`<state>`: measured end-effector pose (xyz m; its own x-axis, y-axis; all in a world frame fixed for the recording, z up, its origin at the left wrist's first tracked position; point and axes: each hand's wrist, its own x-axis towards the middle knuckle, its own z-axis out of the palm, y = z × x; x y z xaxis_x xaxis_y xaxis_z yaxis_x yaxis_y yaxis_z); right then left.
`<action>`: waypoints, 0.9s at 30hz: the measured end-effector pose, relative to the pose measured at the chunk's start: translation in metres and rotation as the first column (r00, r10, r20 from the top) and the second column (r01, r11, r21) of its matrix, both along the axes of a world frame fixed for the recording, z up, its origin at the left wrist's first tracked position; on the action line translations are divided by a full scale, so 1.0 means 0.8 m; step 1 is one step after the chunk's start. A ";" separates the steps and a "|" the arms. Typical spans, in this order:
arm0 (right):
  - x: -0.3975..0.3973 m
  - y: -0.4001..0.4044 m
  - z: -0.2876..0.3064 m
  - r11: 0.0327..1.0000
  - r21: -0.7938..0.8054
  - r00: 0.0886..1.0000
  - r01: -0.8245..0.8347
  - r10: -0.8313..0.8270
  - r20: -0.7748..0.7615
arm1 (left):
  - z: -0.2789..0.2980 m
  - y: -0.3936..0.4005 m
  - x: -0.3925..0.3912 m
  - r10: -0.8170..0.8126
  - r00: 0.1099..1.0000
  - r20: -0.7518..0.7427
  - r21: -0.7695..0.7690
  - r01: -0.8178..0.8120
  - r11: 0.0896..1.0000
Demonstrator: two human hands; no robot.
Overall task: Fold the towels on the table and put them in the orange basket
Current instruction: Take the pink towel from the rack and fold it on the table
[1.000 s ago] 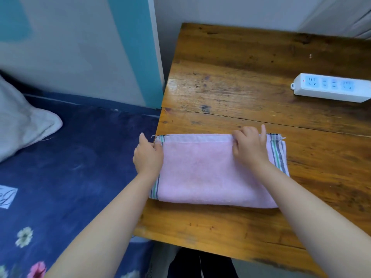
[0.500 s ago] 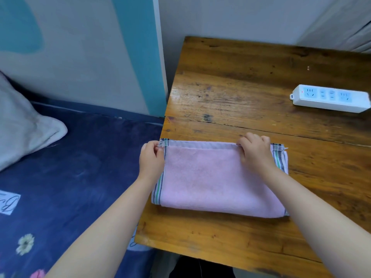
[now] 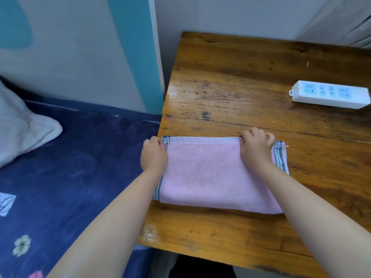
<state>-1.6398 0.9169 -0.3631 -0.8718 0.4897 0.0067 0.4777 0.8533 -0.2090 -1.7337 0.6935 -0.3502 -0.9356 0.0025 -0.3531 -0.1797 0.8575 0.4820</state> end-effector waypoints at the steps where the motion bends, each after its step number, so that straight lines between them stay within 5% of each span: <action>1: 0.000 -0.003 0.002 1.000 0.006 0.999 0.014 -0.014 0.043 | 0.002 0.000 0.001 -0.011 1.000 0.000 -0.021 0.011 1.000; 5: 0.007 -0.016 0.023 0.999 -0.025 0.999 0.025 -0.025 0.035 | 0.022 -0.007 0.020 -0.045 0.991 -0.130 -0.019 0.043 0.999; 9: 0.051 -0.072 0.041 0.982 0.060 0.980 -0.179 0.183 -0.073 | 0.033 -0.018 0.089 -0.486 0.808 -0.334 -0.136 0.469 0.872; 12: 0.081 -0.116 0.027 0.945 -0.026 0.937 -0.327 0.327 0.119 | 0.019 -0.011 0.130 -0.670 0.718 -0.190 -0.211 0.636 0.742; 15: 0.100 -0.127 0.004 0.947 -0.141 0.916 -0.289 0.316 0.246 | -0.014 -0.020 0.134 -0.646 0.763 0.034 -0.260 0.630 0.731; 21: 0.124 -0.095 -0.005 0.969 -0.153 0.917 -0.192 0.233 0.324 | -0.029 -0.040 0.123 -0.598 0.800 0.049 -0.308 0.582 0.753; 27: 0.193 -0.011 0.003 0.990 -0.082 0.918 0.119 -0.078 0.388 | -0.023 -0.043 0.120 -0.609 0.790 0.064 -0.322 0.594 0.737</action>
<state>-1.4854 0.9082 -0.3608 -0.7450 0.5533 -0.3727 0.6188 0.7818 -0.0763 -1.6375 0.6587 -0.3688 -0.7906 0.4688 -0.3938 0.4395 0.8824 0.1680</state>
